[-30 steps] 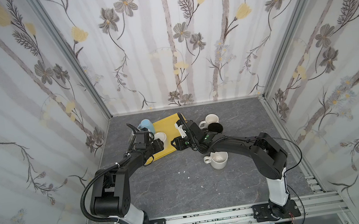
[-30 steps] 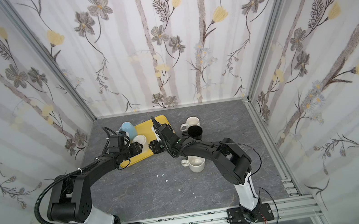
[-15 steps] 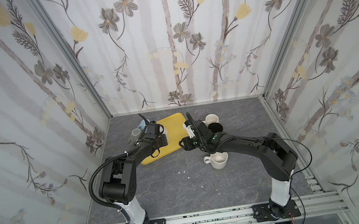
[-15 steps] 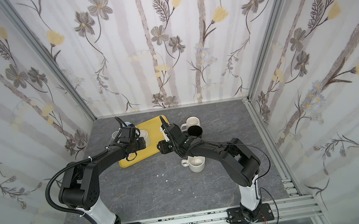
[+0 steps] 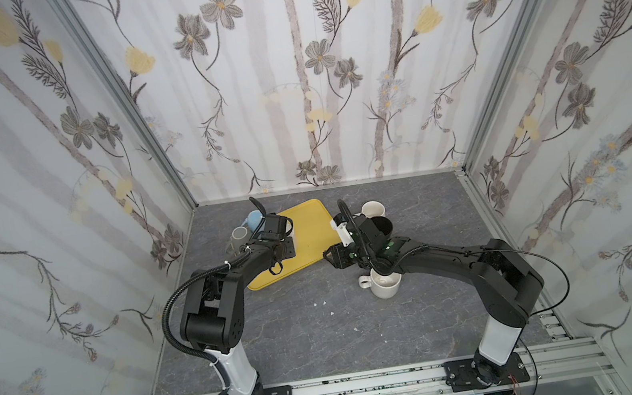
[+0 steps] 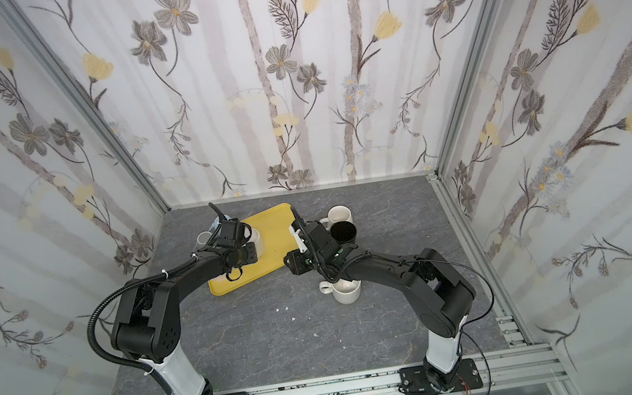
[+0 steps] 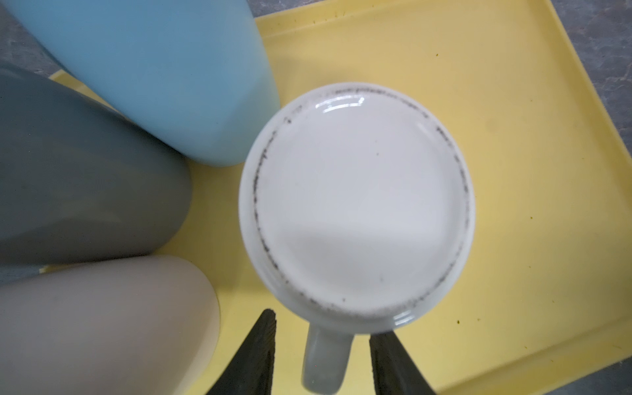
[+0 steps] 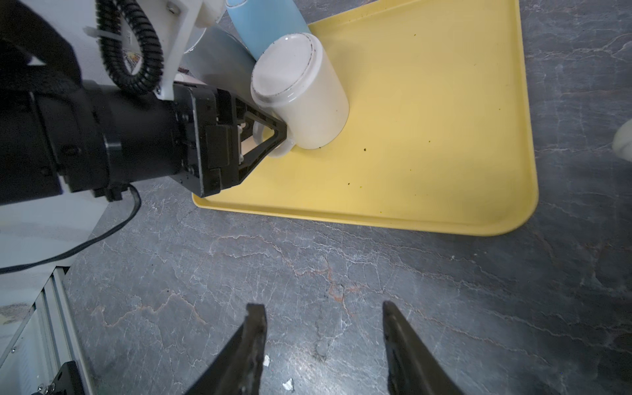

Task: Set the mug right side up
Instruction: 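Grasp the upside-down white mug's handle with the left gripper, then lift and turn the white mug with the left gripper while right gripper approaches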

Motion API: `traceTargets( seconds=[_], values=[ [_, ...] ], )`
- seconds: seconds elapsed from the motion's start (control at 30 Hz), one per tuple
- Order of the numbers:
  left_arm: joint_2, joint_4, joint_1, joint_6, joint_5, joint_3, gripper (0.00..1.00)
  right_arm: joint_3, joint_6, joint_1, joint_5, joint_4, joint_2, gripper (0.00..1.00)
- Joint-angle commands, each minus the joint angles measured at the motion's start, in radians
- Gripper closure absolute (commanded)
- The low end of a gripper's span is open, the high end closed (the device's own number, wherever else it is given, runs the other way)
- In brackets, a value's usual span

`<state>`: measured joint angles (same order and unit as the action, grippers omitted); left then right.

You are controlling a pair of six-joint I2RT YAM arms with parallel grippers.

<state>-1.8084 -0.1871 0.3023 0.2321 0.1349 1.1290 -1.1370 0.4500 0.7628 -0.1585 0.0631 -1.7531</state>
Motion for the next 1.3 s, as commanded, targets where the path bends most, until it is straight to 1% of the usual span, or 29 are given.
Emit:
traceTargets(
  seconds=[0.0,0.07,0.23,0.33,0.47,0.57,0.67,0.77,0.9,1.03,1.17,1.27],
  values=[
    [-0.018,0.031,-0.001,0.000,0.024,0.019,0.60,0.019,-0.013,0.000,0.001,0.019,0.027,0.46],
    [-0.026,0.034,-0.001,-0.004,0.024,0.028,0.67,0.030,-0.016,0.000,0.001,0.016,0.037,0.46],
    [-0.035,0.044,-0.001,-0.005,0.017,0.030,0.89,0.051,-0.023,-0.001,0.013,0.017,0.055,0.47],
    [-0.026,0.048,0.007,-0.011,0.008,0.028,0.99,0.052,-0.020,-0.003,0.017,0.027,0.060,0.47],
    [0.003,0.054,0.024,-0.024,0.001,0.021,1.00,0.052,-0.016,-0.005,0.020,0.044,0.074,0.47],
    [0.052,0.089,0.039,-0.021,-0.018,-0.005,1.00,0.054,-0.011,-0.009,0.019,0.057,0.088,0.47],
    [0.121,0.135,0.053,-0.003,-0.051,-0.038,1.00,0.062,0.012,-0.024,0.009,0.078,0.112,0.47],
    [0.209,0.212,0.057,0.024,-0.106,-0.088,1.00,0.082,0.036,-0.038,-0.021,0.115,0.142,0.47],
    [0.336,0.376,0.057,0.081,-0.228,-0.184,1.00,0.116,0.082,-0.061,-0.049,0.179,0.213,0.48],
    [0.455,0.578,0.057,0.176,-0.338,-0.274,1.00,0.197,0.161,-0.081,-0.087,0.338,0.308,0.49],
    [0.515,0.742,0.060,0.272,-0.444,-0.304,1.00,0.251,0.223,-0.097,-0.130,0.487,0.365,0.48],
    [0.545,0.862,0.070,0.349,-0.502,-0.317,1.00,0.258,0.284,-0.118,-0.216,0.600,0.372,0.48]
  ],
)
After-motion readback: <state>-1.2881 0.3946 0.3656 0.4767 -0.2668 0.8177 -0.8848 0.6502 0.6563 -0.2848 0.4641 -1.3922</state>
